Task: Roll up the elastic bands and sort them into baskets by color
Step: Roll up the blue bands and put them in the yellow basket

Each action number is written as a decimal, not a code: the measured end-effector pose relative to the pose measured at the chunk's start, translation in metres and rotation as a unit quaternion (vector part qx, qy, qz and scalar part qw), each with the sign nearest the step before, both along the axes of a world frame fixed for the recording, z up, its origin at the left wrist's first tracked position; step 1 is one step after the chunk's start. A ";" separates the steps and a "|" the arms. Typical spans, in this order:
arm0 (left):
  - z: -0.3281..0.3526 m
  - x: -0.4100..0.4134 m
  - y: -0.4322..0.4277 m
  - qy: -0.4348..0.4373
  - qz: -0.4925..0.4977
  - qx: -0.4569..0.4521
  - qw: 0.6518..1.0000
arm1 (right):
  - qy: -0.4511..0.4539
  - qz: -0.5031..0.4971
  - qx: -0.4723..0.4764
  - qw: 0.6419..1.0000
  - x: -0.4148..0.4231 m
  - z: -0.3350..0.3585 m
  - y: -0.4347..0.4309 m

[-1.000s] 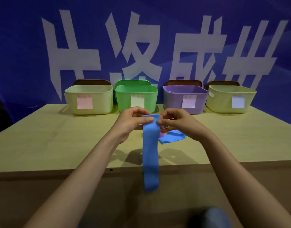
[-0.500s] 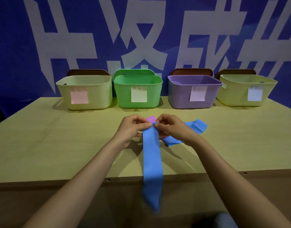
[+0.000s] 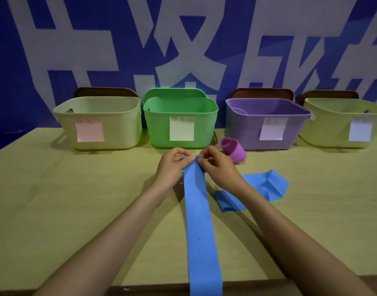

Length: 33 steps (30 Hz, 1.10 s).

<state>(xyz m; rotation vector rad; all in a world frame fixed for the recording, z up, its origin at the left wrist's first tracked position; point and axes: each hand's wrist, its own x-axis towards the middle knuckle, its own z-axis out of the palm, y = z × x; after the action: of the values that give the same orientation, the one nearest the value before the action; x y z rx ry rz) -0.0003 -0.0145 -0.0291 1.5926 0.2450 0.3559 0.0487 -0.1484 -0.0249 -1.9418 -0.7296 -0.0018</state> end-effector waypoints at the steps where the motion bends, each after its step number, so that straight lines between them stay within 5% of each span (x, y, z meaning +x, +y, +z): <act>1: -0.002 0.002 0.001 0.000 0.003 0.004 1.000 | 0.015 -0.001 0.015 1.000 0.003 -0.003 0.001; 12: -0.015 0.008 0.007 -0.017 0.005 0.008 1.000 | 0.094 0.023 0.127 0.987 0.014 -0.016 -0.005; 20: -0.013 0.005 0.002 0.042 -0.075 -0.209 0.974 | -0.075 0.007 0.093 0.993 0.016 -0.023 -0.006; 28: -0.012 0.004 0.003 0.032 -0.068 -0.205 0.976 | -0.206 0.013 0.060 0.977 0.018 -0.026 -0.006; 33: -0.013 0.004 0.003 0.015 -0.041 -0.131 0.990 | -0.099 0.012 0.073 0.992 0.018 -0.025 -0.006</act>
<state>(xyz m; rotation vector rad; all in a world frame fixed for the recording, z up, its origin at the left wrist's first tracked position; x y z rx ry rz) 0.0036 -0.0114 -0.0425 1.3449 0.2392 0.2255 0.0663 -0.1548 -0.0495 -1.8090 -0.8591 -0.2306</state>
